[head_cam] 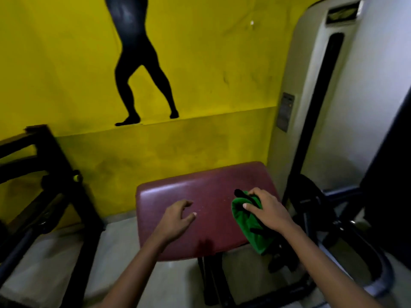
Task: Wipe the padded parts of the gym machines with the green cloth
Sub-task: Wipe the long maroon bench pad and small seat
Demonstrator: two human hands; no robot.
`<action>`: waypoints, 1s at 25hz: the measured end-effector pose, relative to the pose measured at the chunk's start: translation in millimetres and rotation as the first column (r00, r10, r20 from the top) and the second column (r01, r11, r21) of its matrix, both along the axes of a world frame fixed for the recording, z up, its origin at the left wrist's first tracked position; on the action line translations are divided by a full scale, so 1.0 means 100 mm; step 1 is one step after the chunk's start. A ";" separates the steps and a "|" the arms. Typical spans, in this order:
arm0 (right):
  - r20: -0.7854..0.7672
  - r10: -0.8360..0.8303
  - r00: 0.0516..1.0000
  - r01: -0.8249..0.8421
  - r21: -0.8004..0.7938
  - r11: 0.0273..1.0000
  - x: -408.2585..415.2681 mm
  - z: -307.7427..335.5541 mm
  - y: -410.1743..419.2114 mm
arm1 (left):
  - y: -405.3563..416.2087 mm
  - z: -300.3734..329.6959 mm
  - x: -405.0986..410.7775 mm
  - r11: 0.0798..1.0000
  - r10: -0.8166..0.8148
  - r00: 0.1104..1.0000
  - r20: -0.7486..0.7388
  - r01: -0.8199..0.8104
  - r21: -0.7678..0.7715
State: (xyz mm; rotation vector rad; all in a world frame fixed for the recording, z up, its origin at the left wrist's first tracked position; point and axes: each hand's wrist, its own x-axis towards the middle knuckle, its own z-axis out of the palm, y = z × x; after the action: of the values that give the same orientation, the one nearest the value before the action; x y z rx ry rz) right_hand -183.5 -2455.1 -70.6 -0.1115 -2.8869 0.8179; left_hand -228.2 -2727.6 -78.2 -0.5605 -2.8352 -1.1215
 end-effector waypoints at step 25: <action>-0.285 -0.258 0.923 0.210 -0.187 0.960 -1.67 -1.42 1.60 | 2.80 -1.11 -1.75 0.831 -0.095 0.911 -0.401 -0.149 -0.536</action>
State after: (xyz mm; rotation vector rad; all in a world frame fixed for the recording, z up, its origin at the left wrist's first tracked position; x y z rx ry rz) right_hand -350.5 -2295.0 -212.6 -0.3111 -2.4595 0.9175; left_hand -402.7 -2448.0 -189.2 -0.6765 -2.7272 -0.0958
